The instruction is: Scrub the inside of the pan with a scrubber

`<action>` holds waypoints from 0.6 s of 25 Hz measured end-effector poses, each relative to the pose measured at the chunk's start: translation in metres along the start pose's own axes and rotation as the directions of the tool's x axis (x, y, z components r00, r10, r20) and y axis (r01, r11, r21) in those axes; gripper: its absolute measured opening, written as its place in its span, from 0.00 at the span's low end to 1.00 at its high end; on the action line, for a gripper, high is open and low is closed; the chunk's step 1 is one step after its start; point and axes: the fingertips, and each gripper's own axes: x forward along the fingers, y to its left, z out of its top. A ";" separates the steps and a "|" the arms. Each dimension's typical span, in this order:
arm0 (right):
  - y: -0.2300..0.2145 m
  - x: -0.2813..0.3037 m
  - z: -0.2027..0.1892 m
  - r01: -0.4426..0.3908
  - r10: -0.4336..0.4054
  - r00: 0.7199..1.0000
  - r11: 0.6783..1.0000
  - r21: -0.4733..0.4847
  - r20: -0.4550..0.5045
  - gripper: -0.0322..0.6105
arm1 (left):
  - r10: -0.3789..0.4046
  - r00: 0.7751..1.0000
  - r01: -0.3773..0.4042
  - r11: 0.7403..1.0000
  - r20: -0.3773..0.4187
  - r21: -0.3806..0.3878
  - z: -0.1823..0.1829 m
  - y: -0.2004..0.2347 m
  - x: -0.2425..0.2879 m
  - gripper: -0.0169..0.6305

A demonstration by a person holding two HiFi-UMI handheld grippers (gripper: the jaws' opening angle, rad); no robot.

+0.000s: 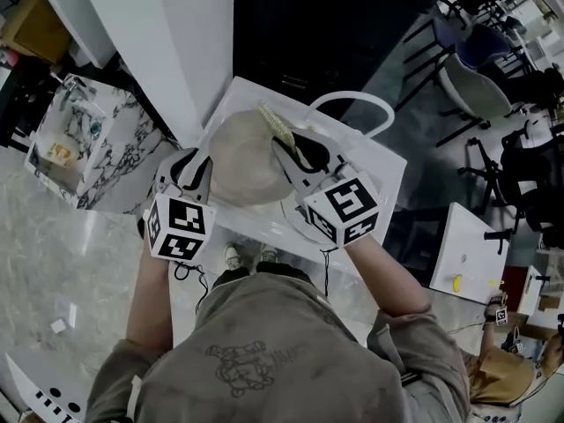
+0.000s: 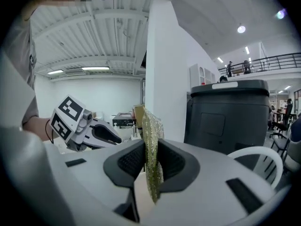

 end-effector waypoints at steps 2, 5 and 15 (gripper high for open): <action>-0.003 -0.014 0.016 0.023 -0.023 0.999 1.000 -0.005 0.044 0.17 | 0.020 0.998 -0.020 1.000 0.059 -0.003 0.020 0.000 -0.005 0.16; -0.007 -0.035 0.038 0.057 -0.056 0.992 0.998 -0.007 0.112 0.17 | 0.053 0.987 -0.050 0.998 0.152 -0.029 0.050 0.002 -0.017 0.13; -0.019 -0.098 0.079 0.128 -0.134 0.953 0.991 0.040 0.272 0.17 | 0.119 0.911 -0.096 0.992 0.394 -0.078 0.118 0.011 -0.062 0.08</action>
